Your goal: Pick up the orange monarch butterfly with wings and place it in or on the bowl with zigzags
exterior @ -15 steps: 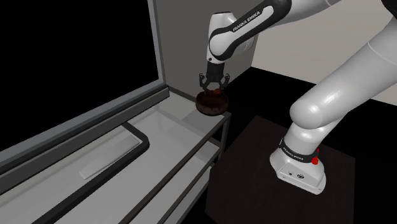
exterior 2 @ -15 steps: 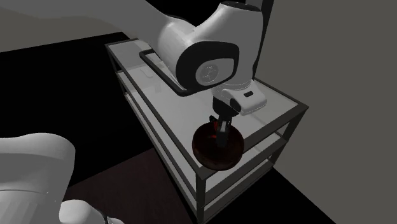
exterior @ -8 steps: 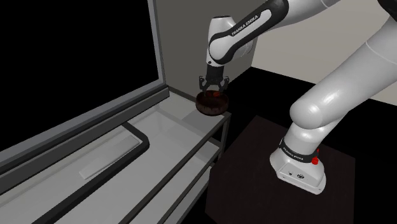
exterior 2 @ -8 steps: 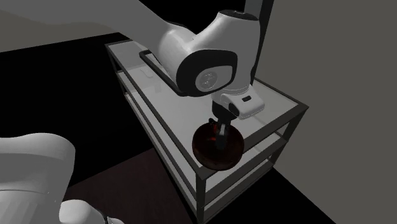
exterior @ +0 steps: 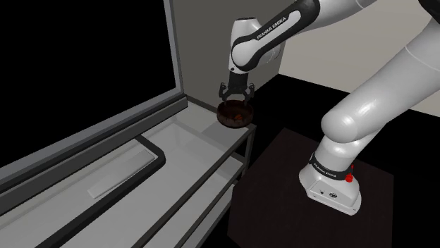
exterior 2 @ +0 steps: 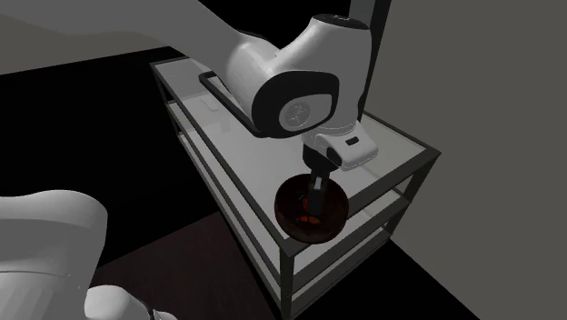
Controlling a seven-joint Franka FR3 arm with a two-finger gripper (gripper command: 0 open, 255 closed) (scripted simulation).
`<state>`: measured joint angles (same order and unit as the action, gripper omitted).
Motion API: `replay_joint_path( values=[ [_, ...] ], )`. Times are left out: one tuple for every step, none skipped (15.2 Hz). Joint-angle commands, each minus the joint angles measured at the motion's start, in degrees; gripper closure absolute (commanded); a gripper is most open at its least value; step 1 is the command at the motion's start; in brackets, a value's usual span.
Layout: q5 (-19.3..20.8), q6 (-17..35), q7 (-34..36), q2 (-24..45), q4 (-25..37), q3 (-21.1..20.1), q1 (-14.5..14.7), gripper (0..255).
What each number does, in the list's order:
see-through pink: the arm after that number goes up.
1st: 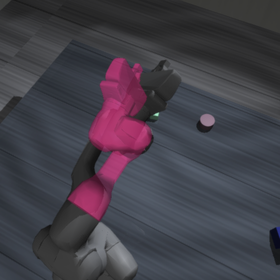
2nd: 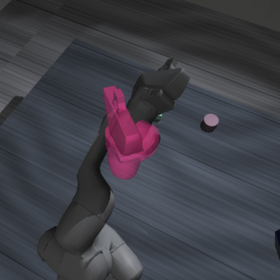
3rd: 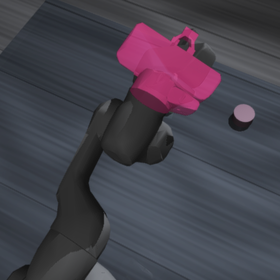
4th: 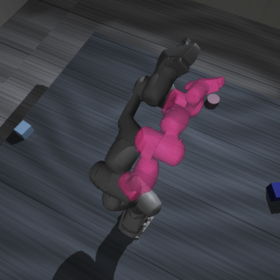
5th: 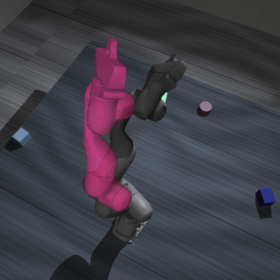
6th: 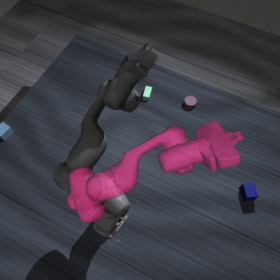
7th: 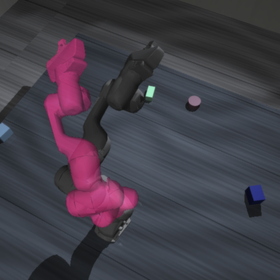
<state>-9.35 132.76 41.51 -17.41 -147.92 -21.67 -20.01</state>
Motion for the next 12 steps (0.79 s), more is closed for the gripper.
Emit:
replay_joint_path(
  values=[
    [-0.2,-2.3,-0.2,-1.4,0.9,0.4,0.1,0],
    [-0.3,-4.6,-0.4,-2.7,1.9,0.7,0.2,0],
    [-0.4,-6.8,-0.6,-3.9,2.9,1.0,0.2,0],
    [-0.5,-8.5,-0.7,-4.8,3.8,1.3,0.3,0],
    [-0.5,-8.5,-0.7,-4.8,3.8,1.3,0.3,0],
    [-0.5,-8.5,-0.7,-4.8,3.8,1.3,0.3,0],
    [-0.5,-8.5,-0.7,-4.8,3.8,1.3,0.3,0],
    [-0.5,-8.5,-0.7,-4.8,3.8,1.3,0.3,0],
    [-0.5,-8.5,-0.7,-4.8,3.8,1.3,0.3,0],
    [-0.5,-8.5,-0.7,-4.8,3.8,1.3,0.3,0],
    [-0.5,-8.5,-0.7,-4.8,3.8,1.3,0.3,0],
    [-0.5,-8.5,-0.7,-4.8,3.8,1.3,0.3,0]
  ],
)
